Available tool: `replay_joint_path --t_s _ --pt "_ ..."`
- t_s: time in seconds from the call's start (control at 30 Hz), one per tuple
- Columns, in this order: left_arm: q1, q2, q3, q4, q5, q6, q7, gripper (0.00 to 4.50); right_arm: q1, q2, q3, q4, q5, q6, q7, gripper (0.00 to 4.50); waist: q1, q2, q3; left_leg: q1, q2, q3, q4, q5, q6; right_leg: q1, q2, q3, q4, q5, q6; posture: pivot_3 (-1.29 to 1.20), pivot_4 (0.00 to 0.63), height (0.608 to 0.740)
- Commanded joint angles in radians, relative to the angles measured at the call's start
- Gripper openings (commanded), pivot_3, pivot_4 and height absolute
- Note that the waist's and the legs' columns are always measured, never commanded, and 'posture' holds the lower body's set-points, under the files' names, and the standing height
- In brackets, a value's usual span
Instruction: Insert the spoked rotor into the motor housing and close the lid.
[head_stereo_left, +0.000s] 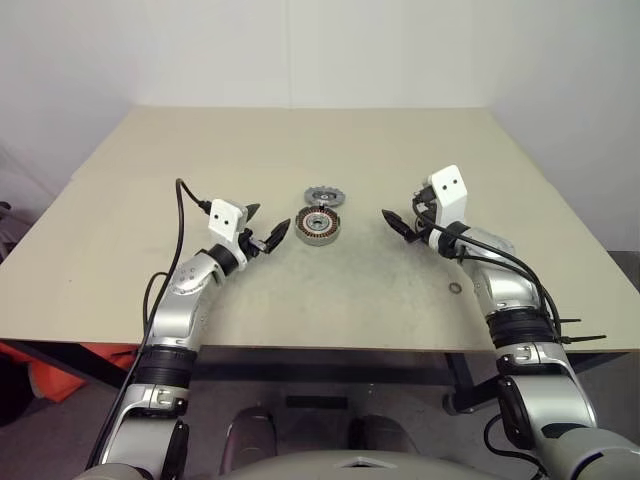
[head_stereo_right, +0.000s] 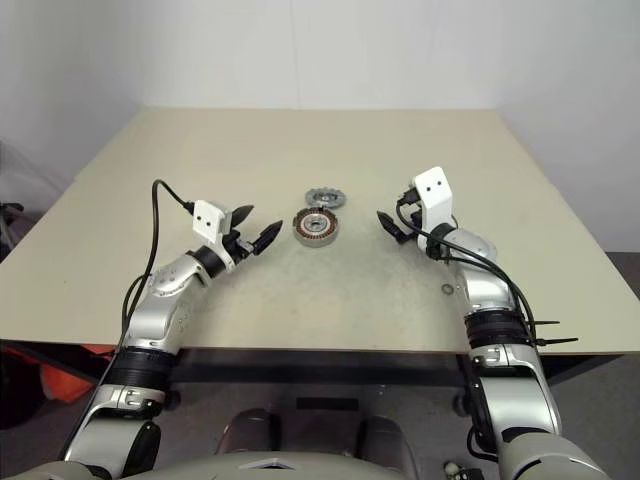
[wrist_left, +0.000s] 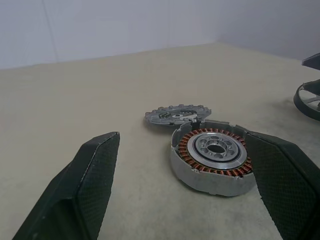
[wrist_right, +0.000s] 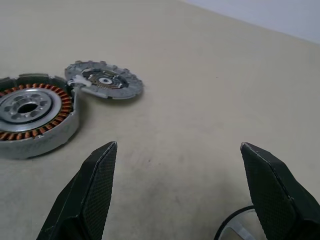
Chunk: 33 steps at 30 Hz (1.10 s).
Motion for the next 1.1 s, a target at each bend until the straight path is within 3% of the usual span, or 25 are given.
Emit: replay_joint_path --t_s 0.03,0.27,0.53,1.1 --pt "-0.026 0.004 -0.002 -0.016 0.003 -0.016 -0.001 4.21 -0.019 -0.033 0.039 -0.067 -0.019 -0.036 0.069 4.44 0.0 0.0 0.0 0.0 0.0 0.0 0.0 0.0 0.0 0.0 0.0 0.0 0.0 0.0 0.0 0.0 0.0 0.74" --pt "-0.026 -0.001 -0.003 -0.01 0.011 -0.02 0.002 4.21 -0.125 -0.105 0.222 -0.002 -0.168 -0.215 0.245 4.44 -0.003 0.0 0.0 0.0 0.0 0.0 0.001 0.0 0.0 0.0 0.0 0.0 0.001 0.0 0.0 0.0 0.0 0.74" --pt "-0.009 0.006 0.0 -0.031 0.022 -0.02 0.008 4.21 -0.317 -0.008 0.347 0.252 -0.264 -0.409 0.332 4.44 -0.004 0.0 0.0 -0.002 0.001 0.0 0.008 -0.001 0.002 -0.001 0.0 0.0 0.006 0.0 0.0 0.0 0.0 0.74" --pt "0.019 0.026 0.004 -0.069 0.024 -0.011 0.028 4.21 -0.469 0.142 0.39 0.655 -0.376 -0.568 0.264 4.44 -0.007 0.0 0.0 -0.003 0.001 0.0 0.013 -0.003 0.005 -0.002 -0.001 0.0 0.01 0.0 -0.001 0.0 0.0 0.74"
